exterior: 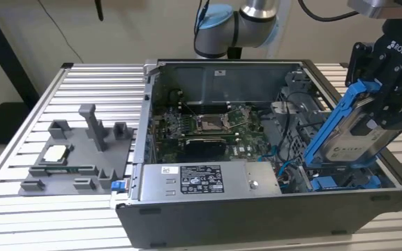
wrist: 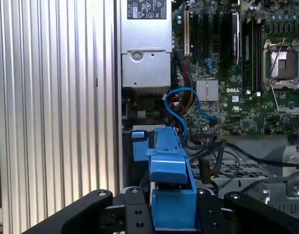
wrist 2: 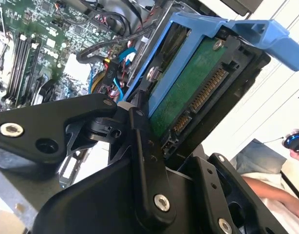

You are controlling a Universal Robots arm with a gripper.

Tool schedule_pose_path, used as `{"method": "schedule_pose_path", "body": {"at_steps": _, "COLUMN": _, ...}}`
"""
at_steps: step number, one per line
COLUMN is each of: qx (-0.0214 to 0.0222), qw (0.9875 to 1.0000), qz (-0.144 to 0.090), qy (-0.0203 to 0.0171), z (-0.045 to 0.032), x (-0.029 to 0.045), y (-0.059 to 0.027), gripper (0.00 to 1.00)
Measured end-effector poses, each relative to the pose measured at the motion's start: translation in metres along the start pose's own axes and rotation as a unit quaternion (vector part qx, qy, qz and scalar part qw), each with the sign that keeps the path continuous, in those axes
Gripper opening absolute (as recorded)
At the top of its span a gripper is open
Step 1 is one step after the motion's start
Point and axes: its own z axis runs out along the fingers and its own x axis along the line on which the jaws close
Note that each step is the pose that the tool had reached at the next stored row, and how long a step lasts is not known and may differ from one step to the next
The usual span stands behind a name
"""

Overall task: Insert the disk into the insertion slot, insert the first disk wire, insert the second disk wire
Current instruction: 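Insert the disk into the insertion slot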

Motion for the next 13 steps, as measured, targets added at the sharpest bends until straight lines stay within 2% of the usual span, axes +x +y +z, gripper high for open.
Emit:
{"method": "schedule_pose_path", "body": {"at_steps": 10, "qx": 0.0, "qw": 1.0, "qz": 0.0, "qy": -0.0001, "z": 0.0066, "x": 0.0, "y": -0.0003, "gripper": 0.33}}
{"method": "schedule_pose_path", "body": {"at_steps": 13, "qx": 0.0, "qw": 1.0, "qz": 0.0, "qy": -0.0017, "z": 0.0105, "x": 0.0, "y": -0.0005, "gripper": 0.33}}
